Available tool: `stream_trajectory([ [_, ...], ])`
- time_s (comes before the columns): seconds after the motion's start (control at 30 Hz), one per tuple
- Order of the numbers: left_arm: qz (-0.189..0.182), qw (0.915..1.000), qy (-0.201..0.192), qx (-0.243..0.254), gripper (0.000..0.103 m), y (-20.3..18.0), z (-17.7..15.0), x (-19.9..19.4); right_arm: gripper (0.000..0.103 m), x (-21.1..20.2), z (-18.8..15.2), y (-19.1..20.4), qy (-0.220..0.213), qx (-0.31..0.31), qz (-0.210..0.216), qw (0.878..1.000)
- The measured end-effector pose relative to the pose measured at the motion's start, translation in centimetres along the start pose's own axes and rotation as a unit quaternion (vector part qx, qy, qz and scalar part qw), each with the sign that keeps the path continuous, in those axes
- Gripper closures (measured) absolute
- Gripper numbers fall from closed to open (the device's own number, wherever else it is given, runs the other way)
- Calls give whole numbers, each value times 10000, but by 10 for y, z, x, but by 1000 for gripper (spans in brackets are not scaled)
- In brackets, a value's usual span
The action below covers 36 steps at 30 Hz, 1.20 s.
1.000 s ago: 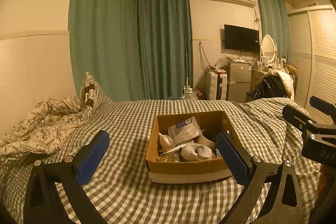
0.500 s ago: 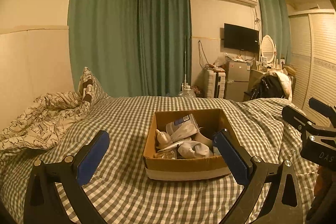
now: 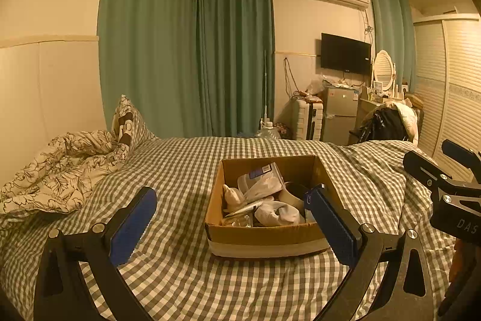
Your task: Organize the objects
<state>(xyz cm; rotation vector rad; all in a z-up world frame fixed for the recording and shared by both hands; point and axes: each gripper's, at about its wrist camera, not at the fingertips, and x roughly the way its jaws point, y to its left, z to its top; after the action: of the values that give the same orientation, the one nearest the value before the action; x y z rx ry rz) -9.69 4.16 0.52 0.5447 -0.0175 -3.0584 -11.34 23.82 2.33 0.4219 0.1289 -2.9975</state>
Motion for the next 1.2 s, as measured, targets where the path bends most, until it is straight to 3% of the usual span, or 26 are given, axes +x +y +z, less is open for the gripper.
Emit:
stream_trajectory([
  [1.2, 31, 10000, 78, 32, 0, -3, 1, -2, 0, 1, 3, 0, 57, 3, 63, 10000],
])
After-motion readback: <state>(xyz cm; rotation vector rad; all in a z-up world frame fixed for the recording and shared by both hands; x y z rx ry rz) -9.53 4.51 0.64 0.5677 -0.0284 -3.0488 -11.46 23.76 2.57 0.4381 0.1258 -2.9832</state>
